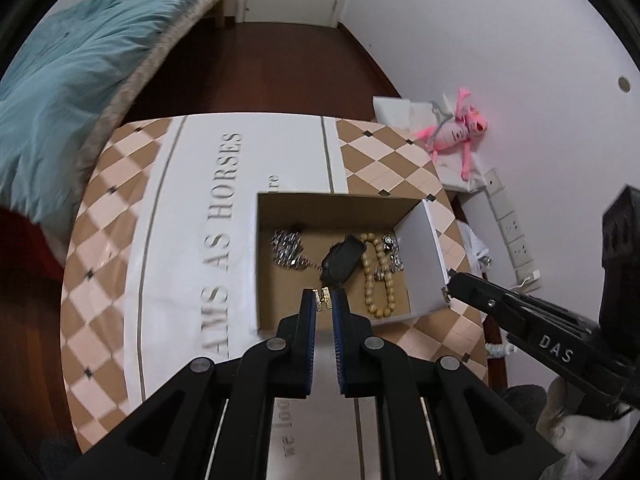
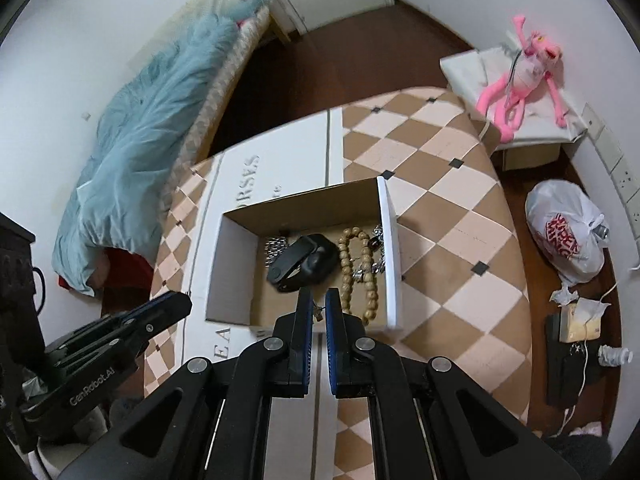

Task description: Organize jewelry

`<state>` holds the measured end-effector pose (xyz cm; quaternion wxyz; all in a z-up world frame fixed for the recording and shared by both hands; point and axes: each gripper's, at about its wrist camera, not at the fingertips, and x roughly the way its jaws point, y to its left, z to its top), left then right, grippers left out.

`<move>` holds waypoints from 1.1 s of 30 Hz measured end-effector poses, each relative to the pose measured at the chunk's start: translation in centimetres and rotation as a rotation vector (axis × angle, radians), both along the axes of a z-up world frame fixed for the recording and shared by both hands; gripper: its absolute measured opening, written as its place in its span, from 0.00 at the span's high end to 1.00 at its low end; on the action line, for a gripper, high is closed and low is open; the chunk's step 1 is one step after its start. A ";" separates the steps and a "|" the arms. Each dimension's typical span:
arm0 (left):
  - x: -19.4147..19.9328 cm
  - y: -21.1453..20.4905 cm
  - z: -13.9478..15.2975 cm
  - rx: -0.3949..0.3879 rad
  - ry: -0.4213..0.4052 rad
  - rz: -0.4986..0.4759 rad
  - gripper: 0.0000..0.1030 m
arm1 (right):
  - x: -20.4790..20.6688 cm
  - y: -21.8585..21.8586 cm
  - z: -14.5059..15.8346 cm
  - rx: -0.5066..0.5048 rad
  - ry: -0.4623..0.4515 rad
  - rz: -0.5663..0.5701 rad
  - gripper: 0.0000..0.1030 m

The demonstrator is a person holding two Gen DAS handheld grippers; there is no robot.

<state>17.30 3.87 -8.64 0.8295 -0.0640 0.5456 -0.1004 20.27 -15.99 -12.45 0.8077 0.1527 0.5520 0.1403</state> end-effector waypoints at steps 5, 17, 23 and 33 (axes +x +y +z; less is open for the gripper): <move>3.1 -0.3 -1.5 0.036 0.082 0.008 0.91 | 3.1 0.1 -1.4 -0.066 0.078 0.029 0.92; 5.1 1.2 -1.5 0.146 0.085 0.091 0.31 | 4.5 -0.3 -2.2 -0.151 0.129 0.031 0.69; 4.3 1.5 -1.9 0.185 0.077 0.111 0.04 | 4.1 0.3 -1.8 -0.264 0.103 0.044 0.36; 2.1 1.3 -3.0 0.234 0.059 0.126 0.01 | 1.9 1.4 -2.2 -0.430 0.076 0.048 0.06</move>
